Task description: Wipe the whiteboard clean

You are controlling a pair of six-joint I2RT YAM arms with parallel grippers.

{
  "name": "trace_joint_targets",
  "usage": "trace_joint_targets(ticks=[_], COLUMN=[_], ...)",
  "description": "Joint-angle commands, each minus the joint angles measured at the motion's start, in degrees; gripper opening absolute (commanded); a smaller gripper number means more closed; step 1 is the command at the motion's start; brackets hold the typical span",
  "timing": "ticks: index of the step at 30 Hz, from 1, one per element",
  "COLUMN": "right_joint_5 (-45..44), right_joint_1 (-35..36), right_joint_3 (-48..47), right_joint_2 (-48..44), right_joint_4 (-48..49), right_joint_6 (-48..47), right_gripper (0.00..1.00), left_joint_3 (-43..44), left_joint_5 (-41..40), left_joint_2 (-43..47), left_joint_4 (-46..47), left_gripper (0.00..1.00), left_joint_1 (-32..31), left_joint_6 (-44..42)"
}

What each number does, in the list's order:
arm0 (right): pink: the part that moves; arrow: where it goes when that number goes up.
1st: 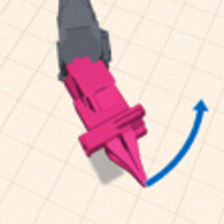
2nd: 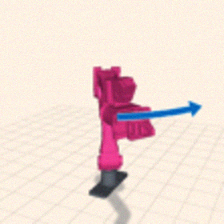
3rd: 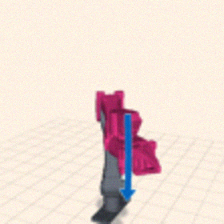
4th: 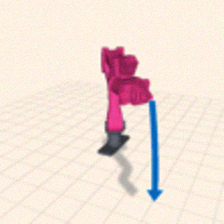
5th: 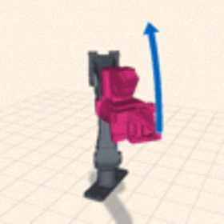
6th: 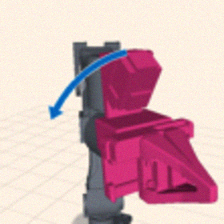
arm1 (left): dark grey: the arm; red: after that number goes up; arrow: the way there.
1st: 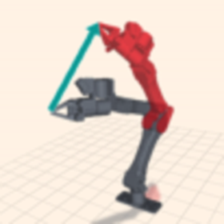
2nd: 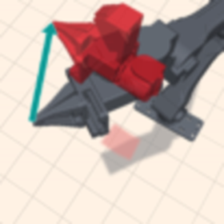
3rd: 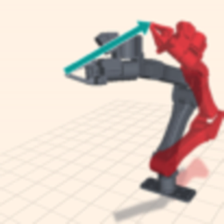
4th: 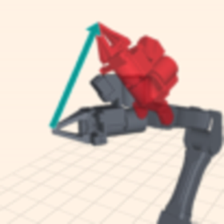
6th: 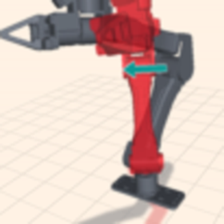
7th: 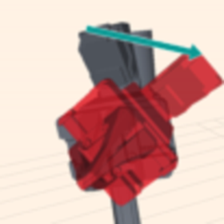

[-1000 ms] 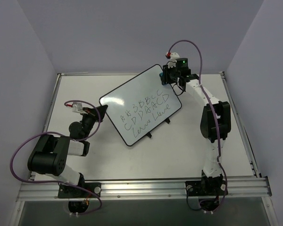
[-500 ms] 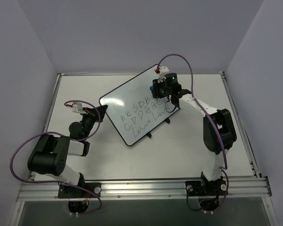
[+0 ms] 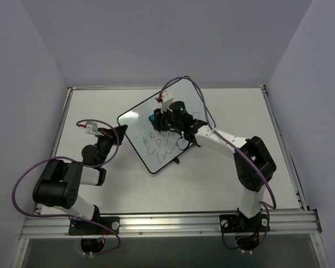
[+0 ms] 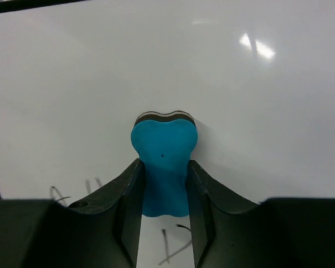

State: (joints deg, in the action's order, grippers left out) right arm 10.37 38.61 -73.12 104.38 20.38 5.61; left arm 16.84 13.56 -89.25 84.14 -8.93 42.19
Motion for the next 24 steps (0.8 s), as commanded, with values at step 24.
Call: trace_joint_targets(ticks=[24], right_joint_5=[-0.6], right_joint_1=[-22.3], right_joint_3=[6.6], right_joint_2=[-0.1], right_joint_4=[-3.3], right_joint_6=[0.6], right_gripper=[0.0], left_joint_3=[-1.4], left_joint_5=[5.8], left_joint_2=[-1.2], left_joint_4=[-2.7], left_gripper=[0.02], left_joint_1=[-2.6], left_joint_6=[-16.0])
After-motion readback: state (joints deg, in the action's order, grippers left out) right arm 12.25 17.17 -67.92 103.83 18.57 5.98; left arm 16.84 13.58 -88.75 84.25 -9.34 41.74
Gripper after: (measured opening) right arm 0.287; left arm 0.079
